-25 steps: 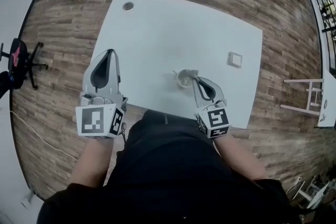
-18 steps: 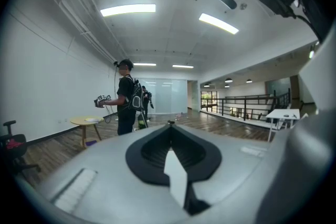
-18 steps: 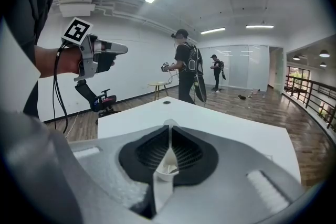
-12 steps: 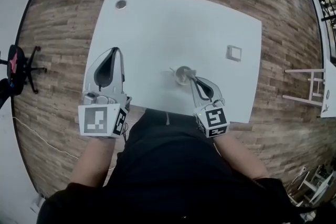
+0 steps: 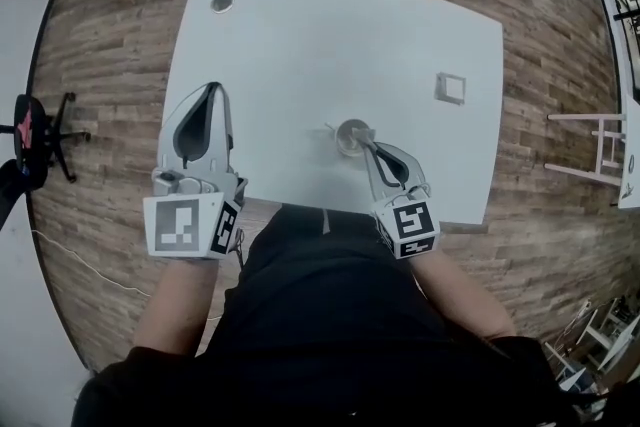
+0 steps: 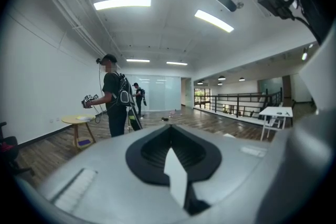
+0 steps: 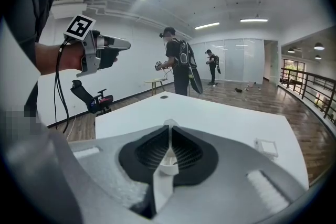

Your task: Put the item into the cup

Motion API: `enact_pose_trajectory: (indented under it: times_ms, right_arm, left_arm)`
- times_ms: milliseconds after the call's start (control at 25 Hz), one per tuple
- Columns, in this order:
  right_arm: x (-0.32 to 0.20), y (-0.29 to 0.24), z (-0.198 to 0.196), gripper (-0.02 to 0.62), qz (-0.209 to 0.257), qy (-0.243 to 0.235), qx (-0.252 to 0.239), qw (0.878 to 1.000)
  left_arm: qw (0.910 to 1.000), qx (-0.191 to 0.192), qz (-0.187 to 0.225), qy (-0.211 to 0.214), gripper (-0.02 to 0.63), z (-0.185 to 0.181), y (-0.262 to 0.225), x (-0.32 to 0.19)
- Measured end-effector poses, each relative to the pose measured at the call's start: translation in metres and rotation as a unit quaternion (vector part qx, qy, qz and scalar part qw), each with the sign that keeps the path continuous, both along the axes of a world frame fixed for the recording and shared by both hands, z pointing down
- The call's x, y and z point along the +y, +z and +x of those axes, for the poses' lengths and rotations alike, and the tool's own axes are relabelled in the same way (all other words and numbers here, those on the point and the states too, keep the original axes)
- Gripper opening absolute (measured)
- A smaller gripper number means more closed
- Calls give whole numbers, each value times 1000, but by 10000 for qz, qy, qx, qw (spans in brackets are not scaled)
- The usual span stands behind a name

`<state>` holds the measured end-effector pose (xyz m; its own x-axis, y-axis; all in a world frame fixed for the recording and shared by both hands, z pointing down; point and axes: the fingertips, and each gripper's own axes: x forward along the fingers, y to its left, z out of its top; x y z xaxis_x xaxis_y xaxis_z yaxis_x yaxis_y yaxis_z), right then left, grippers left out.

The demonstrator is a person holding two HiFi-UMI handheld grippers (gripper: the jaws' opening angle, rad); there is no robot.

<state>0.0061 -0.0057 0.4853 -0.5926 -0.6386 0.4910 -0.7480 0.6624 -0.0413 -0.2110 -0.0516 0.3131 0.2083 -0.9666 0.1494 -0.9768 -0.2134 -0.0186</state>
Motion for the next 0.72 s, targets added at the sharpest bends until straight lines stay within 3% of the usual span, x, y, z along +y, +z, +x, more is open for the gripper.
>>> enact_pose_trajectory:
  times_ms: [360,720]
  right_arm:
    - [0,13,-6,18,-156,32,3,9999]
    - [-4,22,-10,18,-281,42,44,9996]
  left_arm:
    - [9999,42,17,105,6,2,0,-12]
    - [9997,87,-235,71,6,-5,16,-13]
